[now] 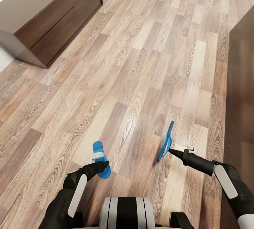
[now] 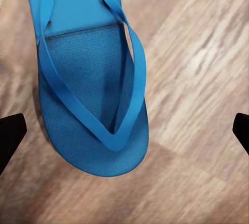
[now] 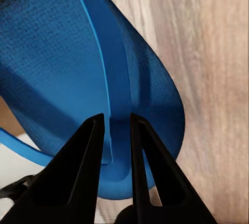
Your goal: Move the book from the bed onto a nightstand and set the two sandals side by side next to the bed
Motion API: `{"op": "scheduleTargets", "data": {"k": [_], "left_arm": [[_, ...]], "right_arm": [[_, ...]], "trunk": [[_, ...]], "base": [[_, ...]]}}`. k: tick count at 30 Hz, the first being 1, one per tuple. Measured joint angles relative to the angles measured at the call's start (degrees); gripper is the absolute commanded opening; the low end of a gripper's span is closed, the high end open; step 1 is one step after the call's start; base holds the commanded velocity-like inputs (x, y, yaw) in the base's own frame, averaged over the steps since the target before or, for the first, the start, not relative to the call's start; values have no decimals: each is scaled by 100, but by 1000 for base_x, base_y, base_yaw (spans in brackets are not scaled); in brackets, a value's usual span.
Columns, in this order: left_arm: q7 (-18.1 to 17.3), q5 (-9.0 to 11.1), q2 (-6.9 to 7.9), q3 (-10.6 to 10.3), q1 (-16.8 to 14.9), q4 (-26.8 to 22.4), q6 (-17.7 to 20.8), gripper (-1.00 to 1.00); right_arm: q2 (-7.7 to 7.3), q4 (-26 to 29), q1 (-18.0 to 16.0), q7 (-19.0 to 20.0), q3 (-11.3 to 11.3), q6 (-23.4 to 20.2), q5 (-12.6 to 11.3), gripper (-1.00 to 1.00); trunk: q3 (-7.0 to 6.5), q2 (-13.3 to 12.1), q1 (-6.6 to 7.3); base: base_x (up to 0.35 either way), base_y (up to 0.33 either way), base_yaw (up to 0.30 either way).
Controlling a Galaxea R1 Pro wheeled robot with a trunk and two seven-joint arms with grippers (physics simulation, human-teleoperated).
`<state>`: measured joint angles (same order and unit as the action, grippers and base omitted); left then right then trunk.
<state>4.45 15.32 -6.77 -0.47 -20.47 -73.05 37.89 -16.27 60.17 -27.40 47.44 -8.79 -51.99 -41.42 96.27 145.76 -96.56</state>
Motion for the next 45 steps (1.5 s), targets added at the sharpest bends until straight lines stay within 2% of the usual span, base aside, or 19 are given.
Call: {"op": "scheduleTargets", "data": {"k": [3, 4, 7, 11, 40, 45], "left_arm": [[0, 0, 0, -1, 0, -1, 1, 100], [0, 0, 0, -1, 0, -1, 2, 100], [-5, 7, 0, -7, 0, 0, 2, 100], [-14, 9, 0, -10, 0, -1, 2, 100], [-25, 9, -5, -11, 0, -1, 2, 100], [-24, 9, -5, -11, 0, -1, 2, 100]], "right_arm": [[-5, 72, 0, 57, -1, -110, -19, -100], [-10, 89, 0, 227, -2, -154, -41, -100], [-215, 104, 0, 826, 23, -341, -26, -100], [-339, 108, 0, 1097, 24, -420, -17, -100], [-355, 109, 0, 1131, 54, -426, -9, -100], [-351, 109, 0, 1130, 57, -420, 3, -100]], "trunk": [[0, 0, 0], [0, 0, 0], [0, 0, 0], [0, 0, 0], [0, 0, 0], [110, 7, -13]], "base": [[0, 0, 0], [0, 0, 0], [0, 0, 0], [0, 0, 0], [53, 0, 0], [0, 0, 0]]}}
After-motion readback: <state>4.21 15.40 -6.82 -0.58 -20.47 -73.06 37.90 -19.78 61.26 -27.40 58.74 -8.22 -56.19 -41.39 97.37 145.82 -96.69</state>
